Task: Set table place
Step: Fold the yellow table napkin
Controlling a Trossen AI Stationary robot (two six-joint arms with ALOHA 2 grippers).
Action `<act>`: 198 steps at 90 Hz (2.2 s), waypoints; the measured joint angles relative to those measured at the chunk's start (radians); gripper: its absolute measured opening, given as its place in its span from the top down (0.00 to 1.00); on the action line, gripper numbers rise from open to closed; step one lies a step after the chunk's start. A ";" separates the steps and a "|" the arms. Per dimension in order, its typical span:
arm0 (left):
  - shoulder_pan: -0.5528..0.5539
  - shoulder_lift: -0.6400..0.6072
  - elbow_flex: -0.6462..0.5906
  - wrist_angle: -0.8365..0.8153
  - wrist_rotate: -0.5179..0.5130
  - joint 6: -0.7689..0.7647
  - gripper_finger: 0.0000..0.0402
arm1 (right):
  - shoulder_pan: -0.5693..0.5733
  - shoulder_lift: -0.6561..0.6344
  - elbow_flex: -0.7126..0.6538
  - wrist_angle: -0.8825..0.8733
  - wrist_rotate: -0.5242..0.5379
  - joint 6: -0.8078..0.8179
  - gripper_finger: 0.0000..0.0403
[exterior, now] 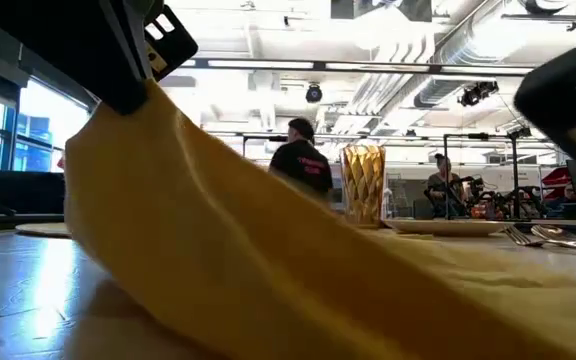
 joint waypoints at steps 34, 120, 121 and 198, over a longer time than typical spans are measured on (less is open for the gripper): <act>-0.039 -0.113 -0.001 -0.009 -0.081 -0.104 1.00 | -0.039 -0.140 -0.008 -0.122 -0.055 0.444 0.99; 0.175 -0.199 -0.001 -0.110 -0.387 0.066 1.00 | -0.306 -0.484 -0.005 -0.807 0.027 0.616 1.00; 0.182 -0.197 -0.001 -0.111 -0.382 0.071 1.00 | -0.313 -0.484 -0.005 -0.811 0.029 0.606 1.00; 0.436 -0.177 -0.104 -0.045 -0.258 0.162 1.00 | -0.568 -0.479 -0.170 -0.736 -0.001 0.380 1.00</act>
